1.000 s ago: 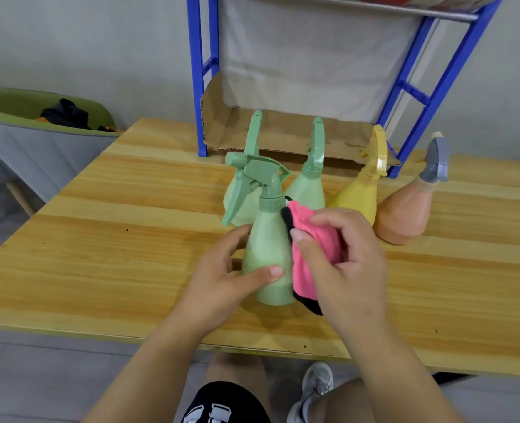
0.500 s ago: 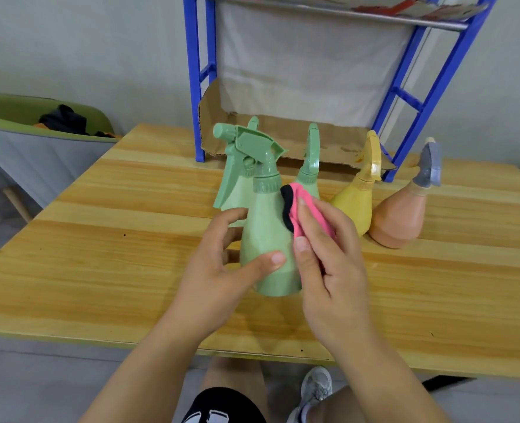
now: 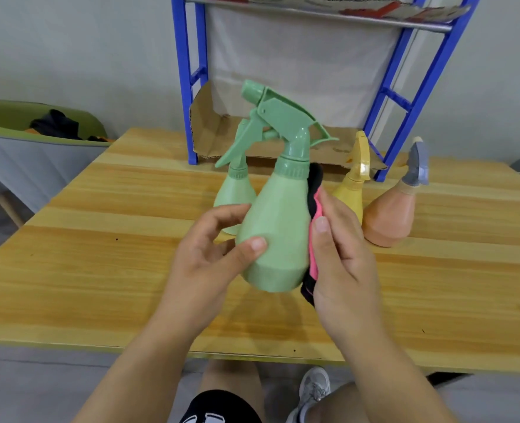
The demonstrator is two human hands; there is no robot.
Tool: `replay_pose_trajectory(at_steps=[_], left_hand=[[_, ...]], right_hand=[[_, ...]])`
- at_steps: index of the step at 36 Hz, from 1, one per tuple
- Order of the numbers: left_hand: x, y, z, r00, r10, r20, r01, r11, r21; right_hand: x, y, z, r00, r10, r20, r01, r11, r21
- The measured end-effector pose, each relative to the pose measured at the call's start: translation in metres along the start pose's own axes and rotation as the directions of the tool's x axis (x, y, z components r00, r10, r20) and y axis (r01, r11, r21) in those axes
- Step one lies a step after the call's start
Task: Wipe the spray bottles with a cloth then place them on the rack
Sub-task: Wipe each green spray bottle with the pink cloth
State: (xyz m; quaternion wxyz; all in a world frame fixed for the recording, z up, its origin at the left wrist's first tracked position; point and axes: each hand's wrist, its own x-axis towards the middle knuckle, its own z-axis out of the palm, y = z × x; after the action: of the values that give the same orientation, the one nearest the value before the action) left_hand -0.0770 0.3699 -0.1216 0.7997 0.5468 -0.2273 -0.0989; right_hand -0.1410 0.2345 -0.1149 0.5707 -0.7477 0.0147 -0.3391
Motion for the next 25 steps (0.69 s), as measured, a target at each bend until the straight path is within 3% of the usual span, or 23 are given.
replay_pose_trajectory(at_steps=[8,14,20,25], left_hand=[[-0.002,0.003,0.008,1.0,-0.019,0.01,0.018,0.998,0.061],[0.002,0.011,0.005,0.983,-0.12,0.141,0.132,0.988,-0.085],[0.0,0.007,0.012,0.993,-0.091,0.079,0.099,0.989,-0.113],[-0.004,0.004,0.019,0.999,0.005,-0.045,-0.001,0.996,0.093]], right_hand=[[0.0,0.0,0.004,0.999,-0.016,-0.052,0.014,0.999,-0.042],[0.013,-0.006,-0.007,0.977,0.207,0.058,-0.215,0.945,0.248],[0.011,-0.007,-0.007,0.994,0.109,-0.018,-0.103,0.973,0.205],[0.004,-0.003,-0.004,0.993,0.058,-0.101,-0.048,0.994,0.096]])
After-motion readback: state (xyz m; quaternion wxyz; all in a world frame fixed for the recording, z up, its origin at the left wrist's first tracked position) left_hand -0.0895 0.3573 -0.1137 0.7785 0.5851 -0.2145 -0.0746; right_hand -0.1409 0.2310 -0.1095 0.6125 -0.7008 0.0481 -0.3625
